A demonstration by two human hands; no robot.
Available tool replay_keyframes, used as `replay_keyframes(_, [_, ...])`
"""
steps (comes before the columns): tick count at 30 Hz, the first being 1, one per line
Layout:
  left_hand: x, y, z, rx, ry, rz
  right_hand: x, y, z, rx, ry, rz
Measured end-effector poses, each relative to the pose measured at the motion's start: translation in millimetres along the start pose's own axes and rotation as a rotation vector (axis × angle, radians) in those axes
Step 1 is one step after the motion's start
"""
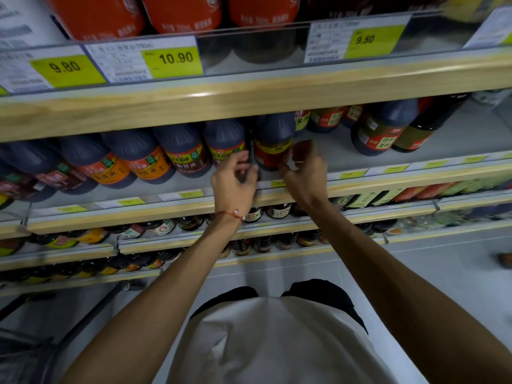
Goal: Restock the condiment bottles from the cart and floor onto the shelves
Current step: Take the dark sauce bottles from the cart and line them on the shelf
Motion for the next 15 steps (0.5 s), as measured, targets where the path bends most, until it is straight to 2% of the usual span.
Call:
replay_keyframes(2, [2.3, 18.5, 6.3, -0.057, -0.055, -0.037, 3.6, 1.5, 13.2, -0.097, 0.006, -0.019])
replay_keyframes(5, [0.2, 33.0, 12.0, -0.026, -0.128, -0.086, 1.4, 7.8, 26.2, -0.205, -0.064, -0.024])
replay_keyframes(11, [-10.4, 37.8, 8.6, 0.101, -0.219, -0.13, 9.9, 13.1, 31.5, -0.207, -0.052, 0.054])
replay_keyframes(15, [-16.2, 33.2, 11.1, 0.17, -0.193, -0.084, 7.3, 19.5, 33.8, -0.207, -0.049, 0.055])
Point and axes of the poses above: each hand's wrist, its own z-axis towards the middle knuckle, its own y-axis out of the palm, x = y × z, the point moved 7 cm from there along z, towards the middle knuckle, and after that the axes turned 11 degrees about y, right-handed, at the moved point
